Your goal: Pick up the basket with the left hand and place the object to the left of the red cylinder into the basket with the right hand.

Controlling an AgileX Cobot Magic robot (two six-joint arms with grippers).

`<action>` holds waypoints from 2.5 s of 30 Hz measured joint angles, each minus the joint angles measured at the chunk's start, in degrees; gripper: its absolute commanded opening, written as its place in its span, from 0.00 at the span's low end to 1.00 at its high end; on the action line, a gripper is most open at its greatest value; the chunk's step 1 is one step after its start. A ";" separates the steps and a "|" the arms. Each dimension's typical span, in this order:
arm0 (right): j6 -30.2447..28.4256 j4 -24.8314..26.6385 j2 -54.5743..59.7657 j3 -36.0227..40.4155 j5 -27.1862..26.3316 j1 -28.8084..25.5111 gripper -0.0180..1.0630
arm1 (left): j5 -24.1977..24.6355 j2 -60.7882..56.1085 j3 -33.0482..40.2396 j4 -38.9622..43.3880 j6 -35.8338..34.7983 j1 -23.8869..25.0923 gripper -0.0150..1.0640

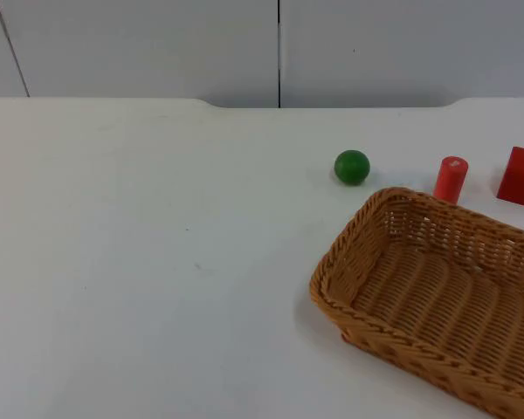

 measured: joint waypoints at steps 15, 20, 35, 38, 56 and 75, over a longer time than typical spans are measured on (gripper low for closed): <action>0.00 1.43 18.47 -13.04 -2.17 0.00 0.99 | -4.57 16.20 -7.22 -2.64 0.10 0.00 0.99; 0.00 1.43 27.07 -14.33 -5.68 0.00 0.99 | -7.14 24.74 -9.26 -4.37 0.10 0.00 0.99; -0.11 1.43 46.59 -14.33 -11.65 0.00 0.99 | -12.33 42.95 -10.25 -8.51 0.34 0.00 0.99; -0.21 1.43 49.00 -14.33 -11.88 0.00 0.99 | -13.52 44.32 -10.25 -9.50 1.16 0.00 0.99; -0.32 1.43 51.66 -14.33 -13.73 0.00 0.99 | -16.75 71.60 -17.94 -28.88 22.57 -4.59 0.99; -0.32 1.43 51.77 -14.33 -13.73 0.00 0.99 | -14.44 109.81 -51.54 -21.04 15.00 -32.18 0.99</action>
